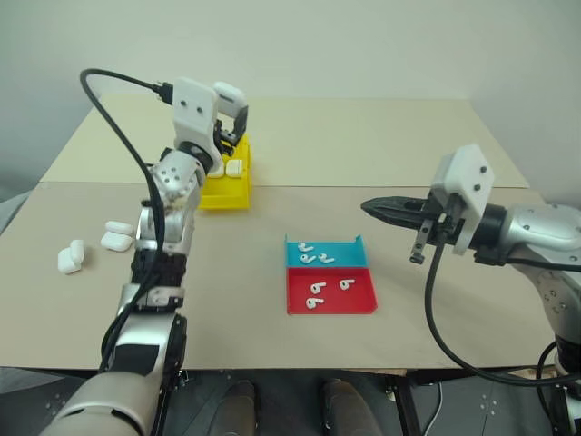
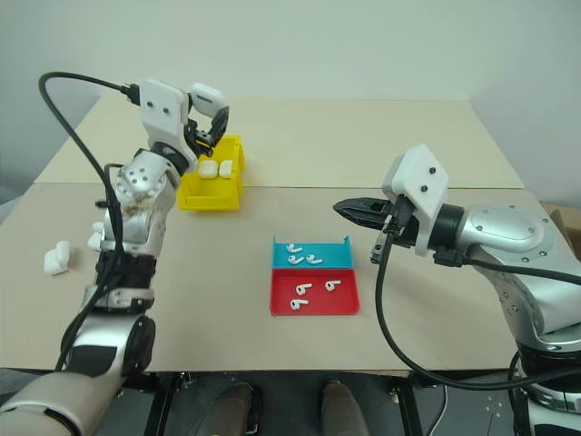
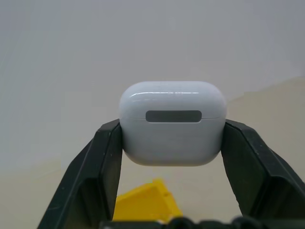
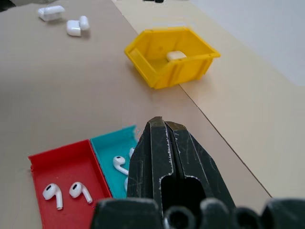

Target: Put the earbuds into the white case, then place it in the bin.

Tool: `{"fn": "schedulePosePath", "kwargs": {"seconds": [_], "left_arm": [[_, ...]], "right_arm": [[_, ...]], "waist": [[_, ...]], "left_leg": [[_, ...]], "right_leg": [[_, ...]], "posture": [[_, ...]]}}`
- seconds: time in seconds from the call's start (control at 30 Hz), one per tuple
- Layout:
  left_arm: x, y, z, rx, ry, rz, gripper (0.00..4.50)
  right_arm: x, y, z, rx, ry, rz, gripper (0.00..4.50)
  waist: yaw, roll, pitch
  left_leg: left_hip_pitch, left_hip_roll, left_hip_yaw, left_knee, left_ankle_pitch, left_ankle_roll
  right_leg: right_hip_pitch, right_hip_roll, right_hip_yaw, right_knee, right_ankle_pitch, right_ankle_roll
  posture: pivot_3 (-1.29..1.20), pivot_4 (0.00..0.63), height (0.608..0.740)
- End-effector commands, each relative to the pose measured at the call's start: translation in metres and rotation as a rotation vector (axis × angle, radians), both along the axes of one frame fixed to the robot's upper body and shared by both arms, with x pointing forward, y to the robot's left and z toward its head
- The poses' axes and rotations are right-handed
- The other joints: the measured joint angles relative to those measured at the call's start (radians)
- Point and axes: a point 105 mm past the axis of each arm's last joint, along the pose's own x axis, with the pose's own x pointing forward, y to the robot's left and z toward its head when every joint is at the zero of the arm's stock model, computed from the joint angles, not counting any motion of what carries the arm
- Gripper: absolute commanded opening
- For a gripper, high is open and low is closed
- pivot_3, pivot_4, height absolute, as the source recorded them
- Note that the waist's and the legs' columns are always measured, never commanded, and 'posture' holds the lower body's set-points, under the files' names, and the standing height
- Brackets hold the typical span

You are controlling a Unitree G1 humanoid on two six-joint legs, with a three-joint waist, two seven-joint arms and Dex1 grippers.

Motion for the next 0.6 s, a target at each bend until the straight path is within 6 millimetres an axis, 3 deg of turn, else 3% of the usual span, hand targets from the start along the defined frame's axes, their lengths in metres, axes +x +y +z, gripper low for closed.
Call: {"fn": "schedulePosePath", "kwargs": {"seconds": [0.03, 0.27, 0.43, 0.6], "left_arm": [[0.014, 0.009, -0.013, -0.02, 0.084, 0.07, 2.78], [0.025, 0.023, -0.035, -0.014, 0.148, 0.154, 2.78], [0.025, 0.022, -0.042, -0.026, 0.2, 0.113, 4.44], [0.022, 0.019, -0.042, -0.014, 0.17, 0.099, 4.48]], "right_arm": [[-0.001, 0.001, -0.001, -0.034, -0.034, -0.017, 0.01], [0.001, 0.0, -0.01, -0.06, -0.015, -0.035, 0.01], [0.001, 0.0, -0.012, -0.068, -0.011, -0.04, 0.0], [0.003, 0.001, -0.014, -0.071, -0.005, -0.039, 0.0]], "waist": [[-0.001, 0.0, 0.0], [0.001, 0.0, 0.0], [0.002, 0.0, 0.0], [0.001, 0.0, 0.0]], "left_leg": [[0.0, 0.0, 0.0, 0.0, 0.0, 0.0], [-0.001, 0.0, 0.0, 0.0, 0.0, 0.0], [-0.001, 0.0, 0.0, 0.0, 0.0, 0.0], [-0.001, 0.0, 0.0, 0.0, 0.0, 0.0]], "right_leg": [[0.0, 0.0, 0.0, 0.0, 0.0, 0.0], [-0.001, 0.0, 0.0, 0.0, 0.0, 0.0], [-0.001, 0.0, 0.0, 0.0, 0.0, 0.0], [-0.001, 0.0, 0.0, 0.001, 0.0, 0.0]], "posture": [[0.0, 0.15, 0.74], [0.0, 0.15, 0.74], [0.0, 0.15, 0.74], [0.0, 0.15, 0.74]]}}
